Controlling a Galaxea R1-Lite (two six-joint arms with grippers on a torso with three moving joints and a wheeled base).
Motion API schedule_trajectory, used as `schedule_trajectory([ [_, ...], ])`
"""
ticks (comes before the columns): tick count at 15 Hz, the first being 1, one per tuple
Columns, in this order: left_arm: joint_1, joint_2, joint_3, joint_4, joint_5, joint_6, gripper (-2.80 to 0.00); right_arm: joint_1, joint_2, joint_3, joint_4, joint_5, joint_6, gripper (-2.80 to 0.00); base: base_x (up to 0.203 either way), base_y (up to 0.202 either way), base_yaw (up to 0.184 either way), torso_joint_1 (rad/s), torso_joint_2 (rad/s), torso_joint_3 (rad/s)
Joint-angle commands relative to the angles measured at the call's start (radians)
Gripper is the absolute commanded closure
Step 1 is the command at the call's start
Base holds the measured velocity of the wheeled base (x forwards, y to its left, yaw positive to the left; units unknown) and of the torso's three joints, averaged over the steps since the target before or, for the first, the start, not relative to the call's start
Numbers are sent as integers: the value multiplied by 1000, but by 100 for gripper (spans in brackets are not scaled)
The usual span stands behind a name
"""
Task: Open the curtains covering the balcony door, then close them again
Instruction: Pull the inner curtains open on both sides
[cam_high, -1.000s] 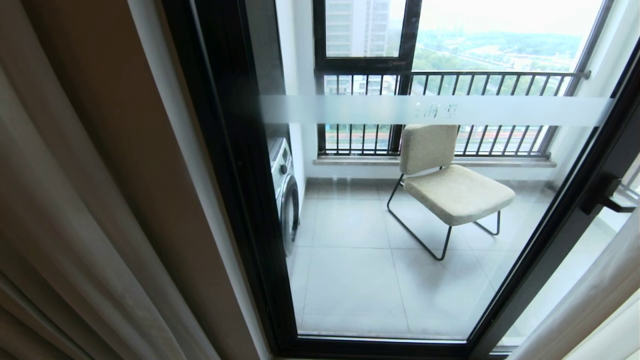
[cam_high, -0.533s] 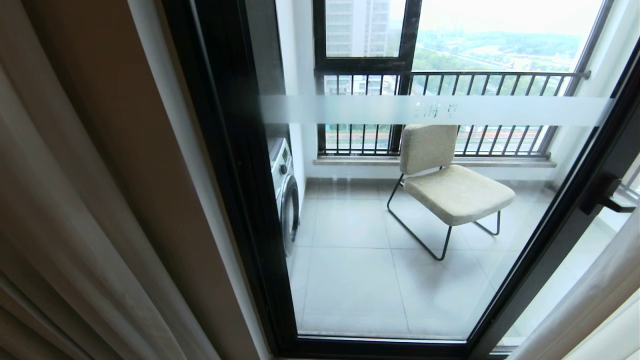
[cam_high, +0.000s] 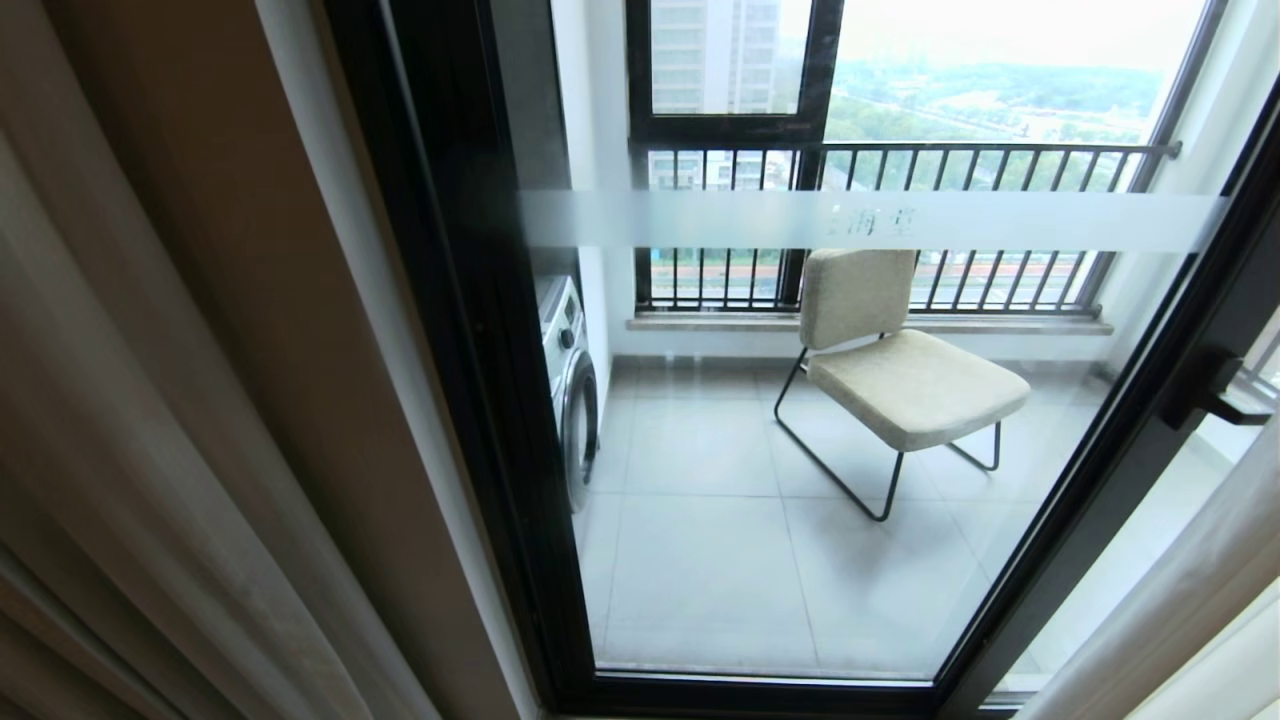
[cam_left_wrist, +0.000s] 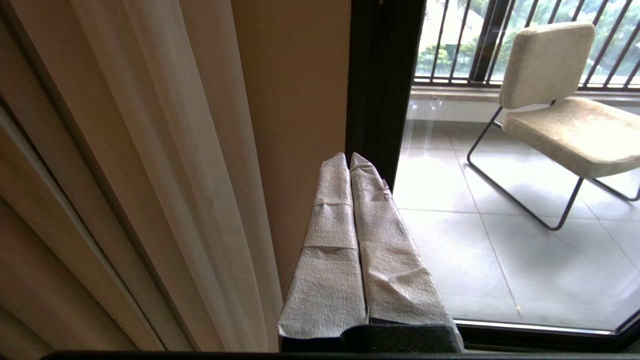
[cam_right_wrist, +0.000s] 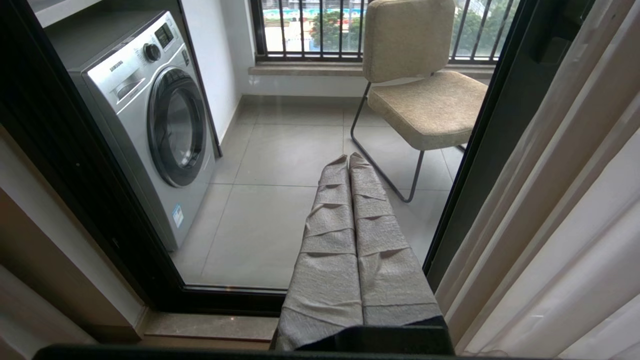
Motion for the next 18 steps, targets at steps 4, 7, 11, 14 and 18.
schedule_trajectory([
  [4,0,-1,0,-1,1,0,0,0,0,0,0,0,0,0,0,0,0,0,0,0],
  [7,0,-1,0,-1,1,0,0,0,0,0,0,0,0,0,0,0,0,0,0,0],
  [11,0,-1,0,-1,1,0,0,0,0,0,0,0,0,0,2,-87,7,3,2,2],
  [14,0,-1,0,-1,1,0,0,0,0,0,0,0,0,0,0,-194,0,-1,2,2],
  [18,0,-1,0,-1,1,0,0,0,0,0,0,0,0,0,0,-190,2,3,4,2],
])
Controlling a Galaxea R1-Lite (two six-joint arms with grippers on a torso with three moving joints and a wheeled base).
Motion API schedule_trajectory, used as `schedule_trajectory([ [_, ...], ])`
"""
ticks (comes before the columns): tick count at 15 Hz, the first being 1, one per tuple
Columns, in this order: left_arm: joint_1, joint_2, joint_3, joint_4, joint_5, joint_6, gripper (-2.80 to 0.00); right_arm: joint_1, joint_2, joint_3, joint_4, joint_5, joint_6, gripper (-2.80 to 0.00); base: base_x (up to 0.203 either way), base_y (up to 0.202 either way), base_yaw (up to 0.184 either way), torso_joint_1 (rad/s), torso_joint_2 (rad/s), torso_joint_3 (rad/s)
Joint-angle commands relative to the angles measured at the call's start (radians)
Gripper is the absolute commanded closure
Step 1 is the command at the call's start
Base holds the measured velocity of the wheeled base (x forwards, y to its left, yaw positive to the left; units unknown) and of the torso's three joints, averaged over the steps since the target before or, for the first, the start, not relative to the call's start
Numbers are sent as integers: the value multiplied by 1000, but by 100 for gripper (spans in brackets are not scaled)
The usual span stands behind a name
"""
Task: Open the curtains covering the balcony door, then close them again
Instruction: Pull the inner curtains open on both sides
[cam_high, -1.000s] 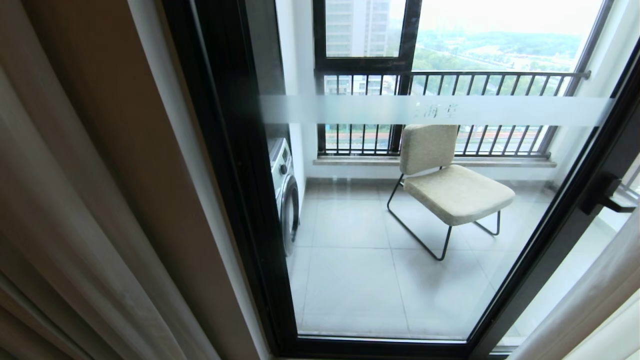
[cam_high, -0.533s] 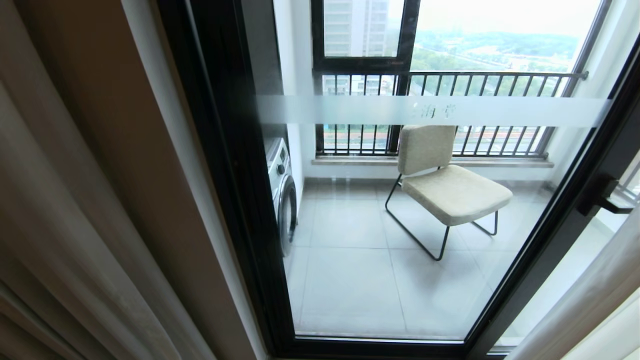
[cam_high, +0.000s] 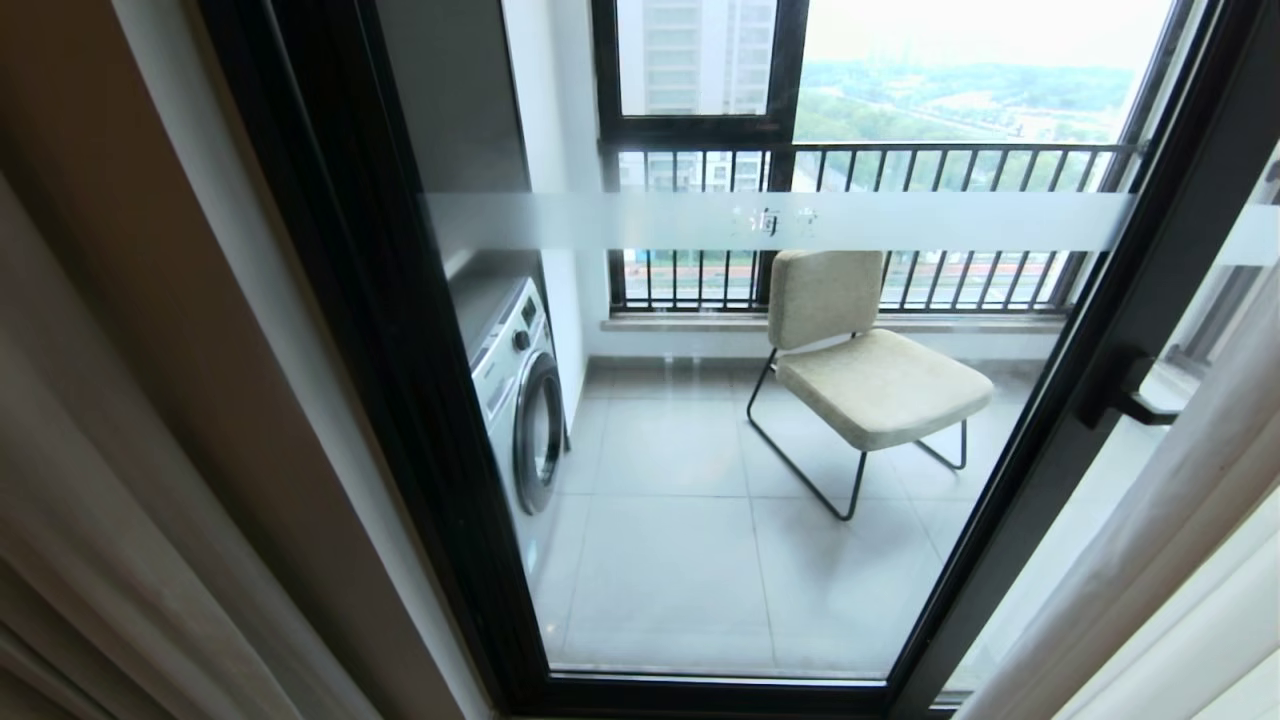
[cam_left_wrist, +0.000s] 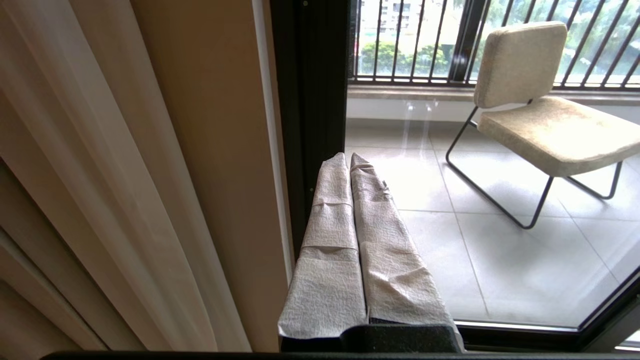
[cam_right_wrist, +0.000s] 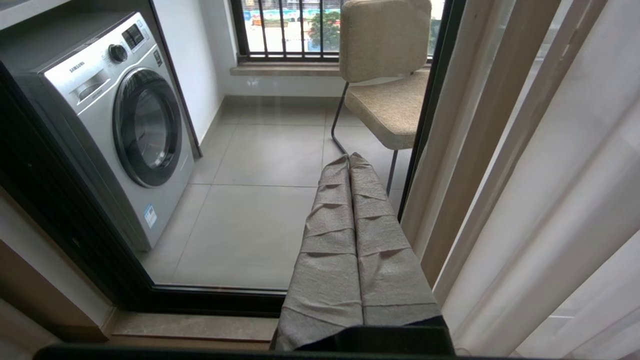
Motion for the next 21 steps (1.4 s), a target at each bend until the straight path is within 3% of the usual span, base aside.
schedule_trajectory([
  [1,0,-1,0,-1,1,0,0,0,0,0,0,0,0,0,0,-192,0,4,0,5],
  [13,0,-1,0,1,1,1,0,0,0,0,0,0,0,0,0,-187,2,2,3,2],
  [21,0,-1,0,0,1,0,0,1,0,0,0,0,0,0,0,-12,-1,0,0,0],
])
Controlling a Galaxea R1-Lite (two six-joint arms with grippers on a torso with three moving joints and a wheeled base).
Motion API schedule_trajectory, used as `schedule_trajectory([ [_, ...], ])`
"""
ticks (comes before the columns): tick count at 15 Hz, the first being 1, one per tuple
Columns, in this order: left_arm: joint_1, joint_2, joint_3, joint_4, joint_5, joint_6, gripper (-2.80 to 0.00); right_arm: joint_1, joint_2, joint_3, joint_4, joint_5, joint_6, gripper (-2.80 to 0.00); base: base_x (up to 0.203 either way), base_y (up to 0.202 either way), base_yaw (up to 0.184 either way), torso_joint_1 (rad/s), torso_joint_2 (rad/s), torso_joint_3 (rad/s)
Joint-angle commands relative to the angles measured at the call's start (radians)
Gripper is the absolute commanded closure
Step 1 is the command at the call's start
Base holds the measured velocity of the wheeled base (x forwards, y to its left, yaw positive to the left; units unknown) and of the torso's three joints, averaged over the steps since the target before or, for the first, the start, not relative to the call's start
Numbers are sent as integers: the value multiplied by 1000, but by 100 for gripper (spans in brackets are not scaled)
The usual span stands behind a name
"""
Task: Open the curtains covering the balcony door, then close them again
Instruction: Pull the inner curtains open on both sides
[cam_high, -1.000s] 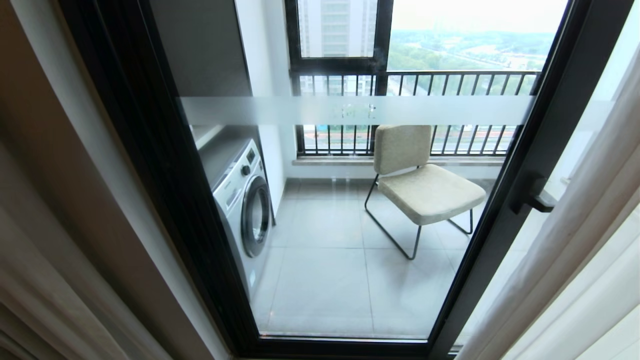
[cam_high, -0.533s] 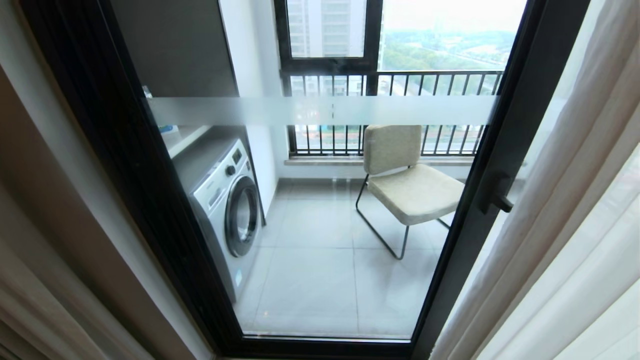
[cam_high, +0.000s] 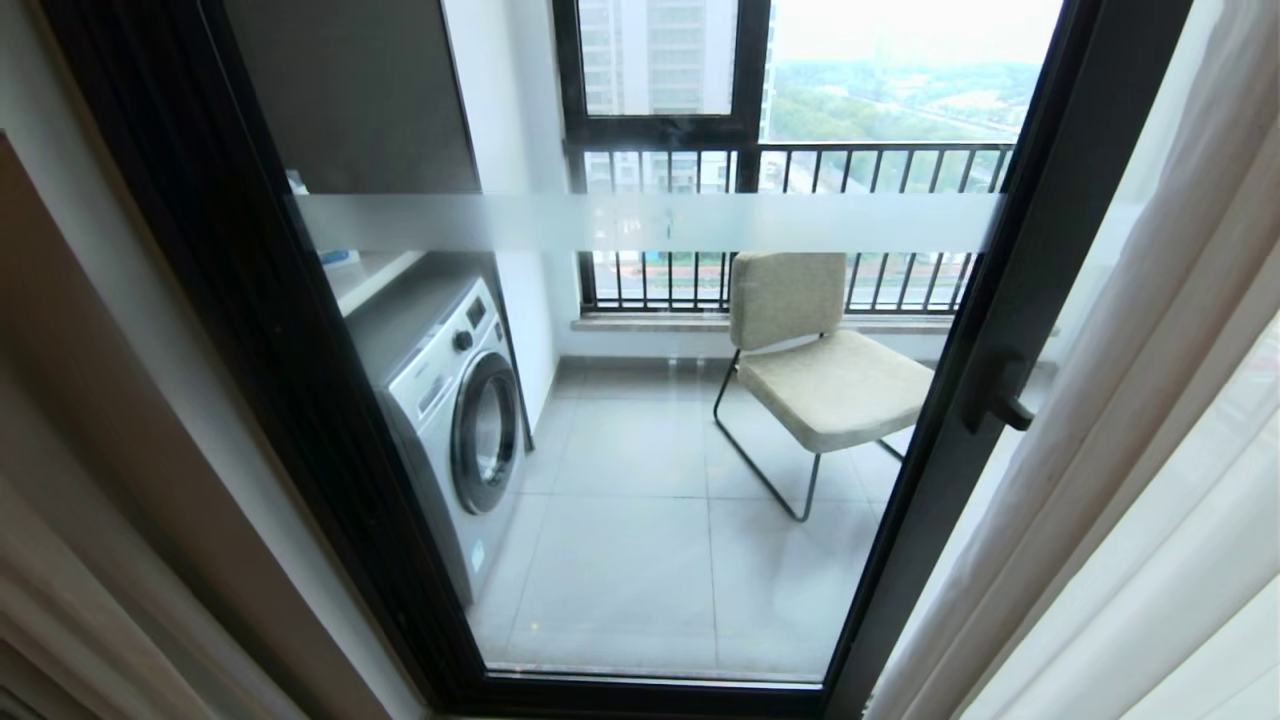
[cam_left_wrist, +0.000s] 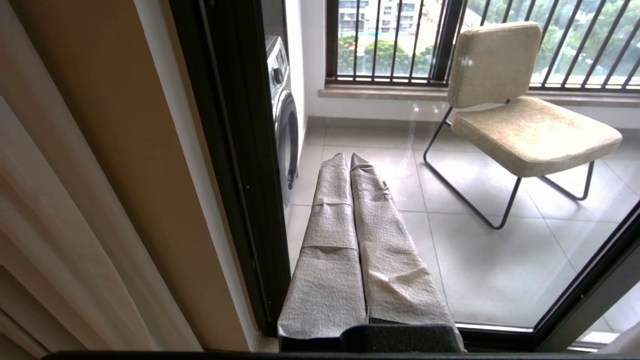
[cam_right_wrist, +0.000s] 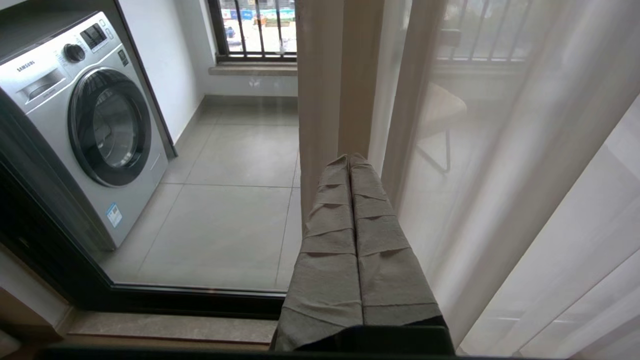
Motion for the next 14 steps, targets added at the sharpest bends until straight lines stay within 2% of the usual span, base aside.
schedule_trajectory([
  [1,1,0,0,-1,0,-1,0,0,0,0,0,0,0,0,0,0,0,0,0,0],
  [14,1,0,0,0,0,-1,0,0,0,0,1,2,-17,0,0,0,0,0,0,0],
])
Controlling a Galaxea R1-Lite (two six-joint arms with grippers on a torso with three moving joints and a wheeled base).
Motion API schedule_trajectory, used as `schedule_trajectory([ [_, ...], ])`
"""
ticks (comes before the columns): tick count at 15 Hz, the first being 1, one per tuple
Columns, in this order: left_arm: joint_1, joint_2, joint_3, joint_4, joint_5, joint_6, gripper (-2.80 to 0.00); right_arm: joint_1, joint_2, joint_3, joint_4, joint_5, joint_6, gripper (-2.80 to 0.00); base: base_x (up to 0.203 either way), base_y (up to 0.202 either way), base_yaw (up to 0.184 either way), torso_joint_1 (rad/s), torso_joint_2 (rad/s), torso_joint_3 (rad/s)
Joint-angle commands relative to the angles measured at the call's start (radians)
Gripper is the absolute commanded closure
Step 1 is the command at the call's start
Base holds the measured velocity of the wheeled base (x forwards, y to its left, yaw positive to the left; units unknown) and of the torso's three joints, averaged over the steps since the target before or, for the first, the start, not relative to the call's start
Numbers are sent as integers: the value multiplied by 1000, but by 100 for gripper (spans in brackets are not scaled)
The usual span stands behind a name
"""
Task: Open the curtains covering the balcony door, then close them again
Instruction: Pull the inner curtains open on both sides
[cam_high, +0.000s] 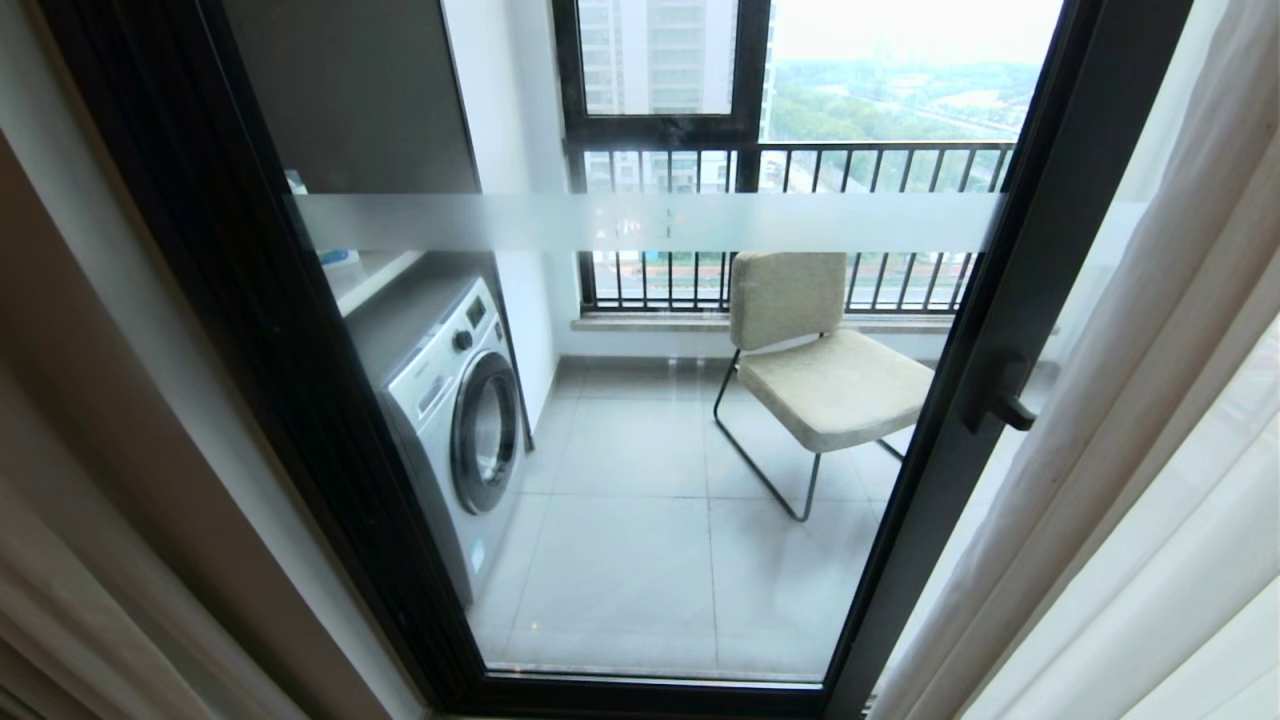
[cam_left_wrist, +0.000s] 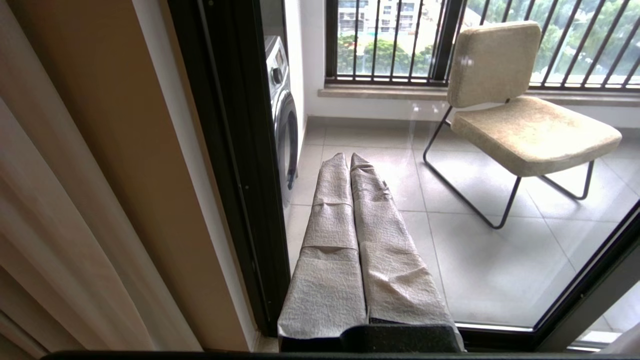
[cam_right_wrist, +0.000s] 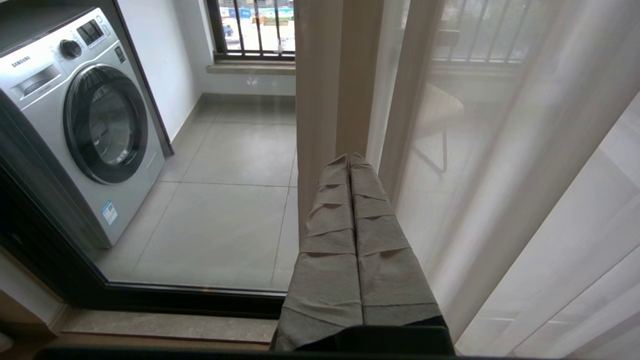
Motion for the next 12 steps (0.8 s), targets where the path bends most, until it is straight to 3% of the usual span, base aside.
schedule_trajectory([
  [1,1,0,0,0,0,1,0,0,0,0,-1,0,-2,0,0,0,0,0,0,0],
  [6,1,0,0,-2,0,0,0,0,19,-44,5,35,-61,0,0,0,0,0,0,0],
  [12,1,0,0,-1,0,0,0,2,303,-300,-8,76,-94,0,0,0,0,0,0,0],
])
